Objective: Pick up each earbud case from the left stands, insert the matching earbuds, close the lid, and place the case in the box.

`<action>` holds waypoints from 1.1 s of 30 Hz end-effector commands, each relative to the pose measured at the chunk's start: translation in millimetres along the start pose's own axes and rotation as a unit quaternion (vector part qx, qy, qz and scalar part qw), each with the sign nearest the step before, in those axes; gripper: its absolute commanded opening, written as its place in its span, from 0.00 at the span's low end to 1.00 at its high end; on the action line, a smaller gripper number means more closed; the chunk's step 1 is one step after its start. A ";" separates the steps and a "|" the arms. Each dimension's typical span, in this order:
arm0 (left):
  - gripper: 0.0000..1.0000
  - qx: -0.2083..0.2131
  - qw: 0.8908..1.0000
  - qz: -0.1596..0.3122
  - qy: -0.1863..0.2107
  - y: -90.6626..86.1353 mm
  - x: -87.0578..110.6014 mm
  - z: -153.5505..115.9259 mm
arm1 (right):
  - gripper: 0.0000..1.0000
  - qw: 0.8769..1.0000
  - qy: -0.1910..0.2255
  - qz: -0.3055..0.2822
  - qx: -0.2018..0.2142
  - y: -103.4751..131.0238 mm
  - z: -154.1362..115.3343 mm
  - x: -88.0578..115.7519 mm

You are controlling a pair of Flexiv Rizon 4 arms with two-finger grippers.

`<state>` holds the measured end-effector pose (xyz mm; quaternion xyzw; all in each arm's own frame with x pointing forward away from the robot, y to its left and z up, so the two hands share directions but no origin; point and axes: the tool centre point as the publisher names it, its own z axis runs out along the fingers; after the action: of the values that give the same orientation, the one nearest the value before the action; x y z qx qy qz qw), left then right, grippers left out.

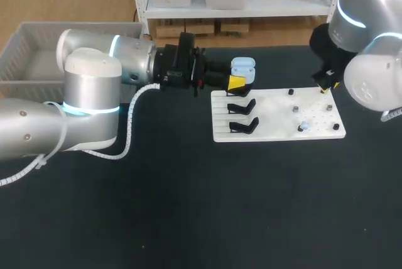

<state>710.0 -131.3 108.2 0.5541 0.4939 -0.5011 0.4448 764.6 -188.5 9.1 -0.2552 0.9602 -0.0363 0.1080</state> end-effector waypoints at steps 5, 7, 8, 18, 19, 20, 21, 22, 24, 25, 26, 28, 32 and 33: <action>0.00 -0.003 1.000 0.001 -0.001 -1.3 0.5 0.3 | 0.00 1.000 -0.014 -0.013 0.020 16.0 -30.1 8.6; 0.00 -0.003 1.000 0.001 -0.001 -1.3 0.5 0.3 | 0.00 0.999 -0.015 -0.014 0.027 23.3 -46.2 10.1; 0.00 -0.003 1.000 0.001 -0.001 -1.3 0.5 0.3 | 0.00 0.999 -0.014 -0.015 0.034 27.7 -56.1 11.0; 0.00 -0.003 1.000 0.001 -0.001 -1.3 0.5 0.3 | 0.00 0.993 0.050 0.077 0.073 87.1 -144.6 15.0; 0.00 -0.003 1.000 0.001 -0.001 -1.3 0.5 0.3 | 0.00 0.991 0.060 0.092 0.078 94.7 -149.9 15.9; 0.00 -0.003 1.000 0.001 -0.001 -1.3 0.5 0.3 | 0.00 0.989 0.070 0.106 0.075 101.7 -153.7 16.4; 0.00 -0.003 1.000 0.001 -0.001 -1.3 0.5 0.3 | 0.00 0.987 0.080 0.120 0.073 109.3 -157.3 17.1; 0.00 -0.003 1.000 0.001 -0.001 -1.3 0.5 0.3 | 0.00 0.985 0.083 0.132 0.074 115.7 -160.3 17.6; 0.00 -0.003 1.000 0.001 -0.001 -1.3 0.5 0.3 | 0.00 0.980 0.085 0.162 0.076 124.5 -164.4 17.8; 0.00 -0.003 1.000 0.001 -0.001 -1.3 0.5 0.3 | 0.00 0.978 0.082 0.177 0.069 130.0 -166.6 18.5; 0.00 -0.003 1.000 0.001 -0.001 -1.3 0.5 0.3 | 0.00 0.976 0.077 0.192 0.070 134.3 -168.5 18.9; 0.00 -0.003 1.000 0.001 -0.001 -1.3 0.5 0.3 | 0.00 0.973 0.065 0.212 0.062 143.6 -172.2 20.2; 0.00 -0.003 1.000 0.001 -0.001 -1.3 0.5 0.3 | 0.00 0.971 0.057 0.222 0.068 147.2 -173.7 22.5; 0.00 -0.003 1.000 0.001 -0.001 -1.3 0.5 0.3 | 0.00 0.971 0.057 0.222 0.068 147.2 -173.7 22.5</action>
<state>710.0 -131.3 108.2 0.5541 0.4939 -0.5011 0.4448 640.9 -67.4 156.7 -0.0253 0.9932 -0.0929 0.0655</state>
